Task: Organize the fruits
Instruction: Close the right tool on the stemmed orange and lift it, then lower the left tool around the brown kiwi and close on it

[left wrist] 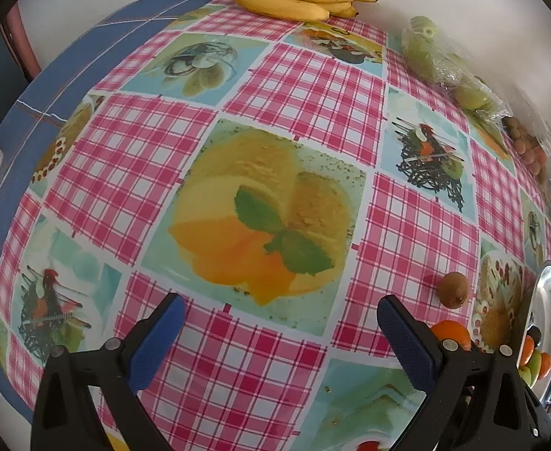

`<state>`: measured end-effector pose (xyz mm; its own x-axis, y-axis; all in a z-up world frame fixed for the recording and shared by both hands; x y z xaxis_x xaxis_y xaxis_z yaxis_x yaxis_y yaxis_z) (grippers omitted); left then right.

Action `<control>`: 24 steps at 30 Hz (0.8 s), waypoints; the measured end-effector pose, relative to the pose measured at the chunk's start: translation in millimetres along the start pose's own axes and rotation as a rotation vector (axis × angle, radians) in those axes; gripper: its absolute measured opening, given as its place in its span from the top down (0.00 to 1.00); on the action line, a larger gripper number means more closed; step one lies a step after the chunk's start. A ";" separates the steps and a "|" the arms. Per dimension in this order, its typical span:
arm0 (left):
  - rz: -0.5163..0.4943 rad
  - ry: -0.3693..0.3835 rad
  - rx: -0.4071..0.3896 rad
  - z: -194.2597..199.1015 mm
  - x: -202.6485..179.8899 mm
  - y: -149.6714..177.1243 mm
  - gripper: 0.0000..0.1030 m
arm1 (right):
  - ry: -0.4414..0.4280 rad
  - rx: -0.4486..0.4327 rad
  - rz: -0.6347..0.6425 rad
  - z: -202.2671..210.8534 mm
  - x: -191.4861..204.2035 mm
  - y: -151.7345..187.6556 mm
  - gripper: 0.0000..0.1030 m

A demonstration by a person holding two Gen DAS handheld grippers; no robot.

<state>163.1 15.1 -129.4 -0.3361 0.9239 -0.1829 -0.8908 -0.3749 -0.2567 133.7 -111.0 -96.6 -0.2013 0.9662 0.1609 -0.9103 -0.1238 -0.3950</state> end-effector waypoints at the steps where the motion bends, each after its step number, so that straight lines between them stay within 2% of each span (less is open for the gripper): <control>1: 0.001 0.004 -0.002 1.3 -1.2 0.1 0.00 | -0.003 -0.005 -0.004 2.4 -1.2 -0.2 0.62; 8: -0.026 0.061 -0.026 11.1 -21.4 0.2 0.00 | -0.002 -0.051 -0.061 24.9 -22.8 -2.3 0.62; 19: -0.154 0.135 -0.043 19.2 -69.3 19.1 0.02 | 0.066 -0.122 -0.194 70.7 -80.2 4.6 0.62; 24: -0.222 0.141 -0.065 17.7 -87.7 26.7 0.12 | 0.091 -0.153 -0.257 90.5 -106.2 11.7 0.62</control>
<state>163.4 -74.6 -103.4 -0.0846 0.9660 -0.2443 -0.9151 -0.1724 -0.3646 111.7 -235.5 -36.5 0.0684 0.9786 0.1941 -0.8608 0.1563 -0.4844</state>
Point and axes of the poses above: each gripper's, at about its wrist camera, not at the fingertips, and z roughly against the way its jaws point, x to its left, y to its underside, the point moved 7 cm from there along -z, roughly the way its jaws point, and after that the axes turned 12 degrees about z, right-handed, at the moved point
